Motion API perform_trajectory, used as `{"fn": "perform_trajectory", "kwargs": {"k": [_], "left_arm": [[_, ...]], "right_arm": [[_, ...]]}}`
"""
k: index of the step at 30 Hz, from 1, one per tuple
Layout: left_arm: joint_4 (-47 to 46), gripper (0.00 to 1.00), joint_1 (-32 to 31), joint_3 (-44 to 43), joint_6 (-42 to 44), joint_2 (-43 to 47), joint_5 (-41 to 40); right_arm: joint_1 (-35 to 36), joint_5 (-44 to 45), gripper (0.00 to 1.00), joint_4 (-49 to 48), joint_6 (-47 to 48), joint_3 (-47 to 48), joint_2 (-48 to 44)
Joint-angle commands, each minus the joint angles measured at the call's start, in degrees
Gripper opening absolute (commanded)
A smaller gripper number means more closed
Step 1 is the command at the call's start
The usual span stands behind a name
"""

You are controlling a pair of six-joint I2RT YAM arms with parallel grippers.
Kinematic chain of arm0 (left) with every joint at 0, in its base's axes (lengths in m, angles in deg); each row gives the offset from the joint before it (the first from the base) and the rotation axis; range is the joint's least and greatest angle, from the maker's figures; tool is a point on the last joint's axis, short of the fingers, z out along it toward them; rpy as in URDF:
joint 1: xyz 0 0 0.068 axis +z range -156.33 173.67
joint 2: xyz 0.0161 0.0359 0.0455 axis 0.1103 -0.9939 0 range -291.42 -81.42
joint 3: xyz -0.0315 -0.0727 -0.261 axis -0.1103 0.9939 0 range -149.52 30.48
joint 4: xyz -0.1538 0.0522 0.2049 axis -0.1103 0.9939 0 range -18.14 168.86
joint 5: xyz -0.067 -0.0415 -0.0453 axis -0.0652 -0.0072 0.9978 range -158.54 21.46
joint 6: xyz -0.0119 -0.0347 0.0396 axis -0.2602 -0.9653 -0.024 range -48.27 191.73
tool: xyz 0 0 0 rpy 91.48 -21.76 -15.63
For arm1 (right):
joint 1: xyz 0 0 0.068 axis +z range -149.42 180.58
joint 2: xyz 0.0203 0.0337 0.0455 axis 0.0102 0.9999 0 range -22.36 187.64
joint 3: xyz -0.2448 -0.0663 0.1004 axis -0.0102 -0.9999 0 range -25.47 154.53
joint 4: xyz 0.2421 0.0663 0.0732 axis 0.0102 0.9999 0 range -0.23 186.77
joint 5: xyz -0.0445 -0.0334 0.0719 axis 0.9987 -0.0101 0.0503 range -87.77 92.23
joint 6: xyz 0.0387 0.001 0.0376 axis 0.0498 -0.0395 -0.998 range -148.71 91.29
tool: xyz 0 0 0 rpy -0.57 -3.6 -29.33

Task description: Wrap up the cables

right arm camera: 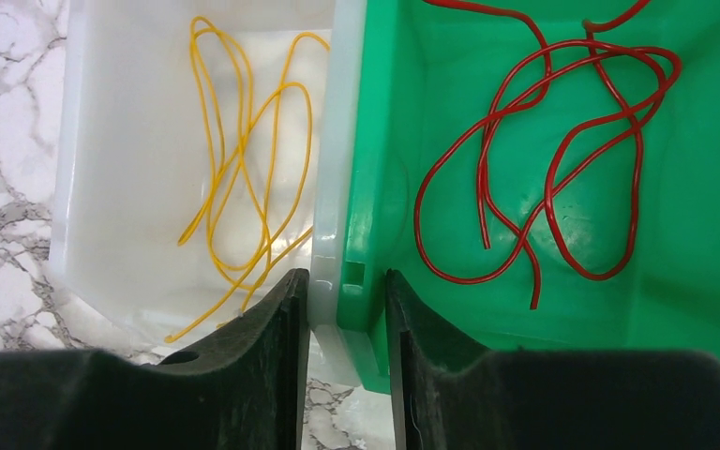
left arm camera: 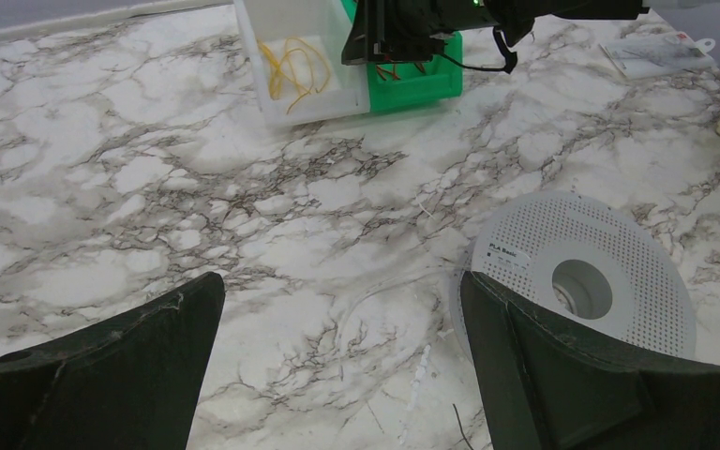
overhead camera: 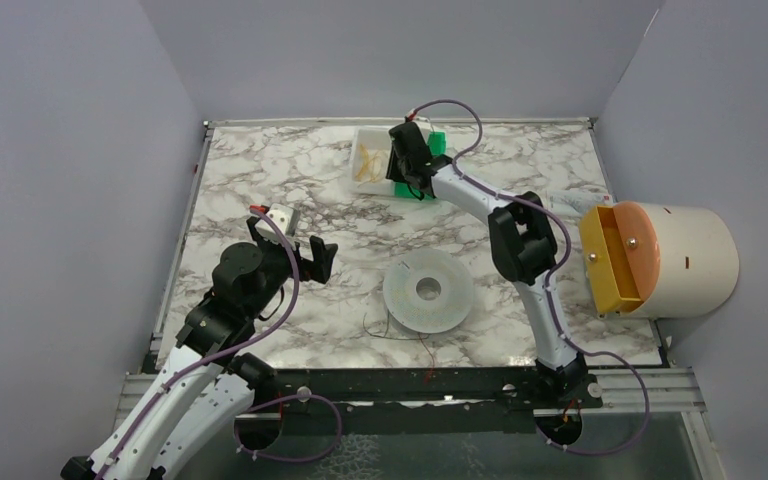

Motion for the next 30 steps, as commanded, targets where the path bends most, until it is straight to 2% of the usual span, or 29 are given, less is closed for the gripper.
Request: {"fn": "perform_trajectory", "kwargs": {"k": [1,8,22,30], "left_arm": [[-0.1,0.99,0.4,-1.0,-0.3,0.5,-0.6],[-0.1,0.99,0.4,-1.0,-0.3,0.5,-0.6],[0.0,0.99,0.4,-0.9,-0.4,-0.7,-0.2],[-0.1,0.99,0.4,-0.9,-0.3,-1.6,-0.7]], "right_arm": [[-0.1,4.3,0.17,0.0,1.2,-3.3,-3.1],[-1.0,6.0,0.01,-2.5,1.3,-11.9,-9.8],[-3.9,13.1,0.01,-12.1,8.2,-37.5,-27.7],[-9.0,6.2,0.01,-14.2,12.9,-45.1,-31.8]]}}
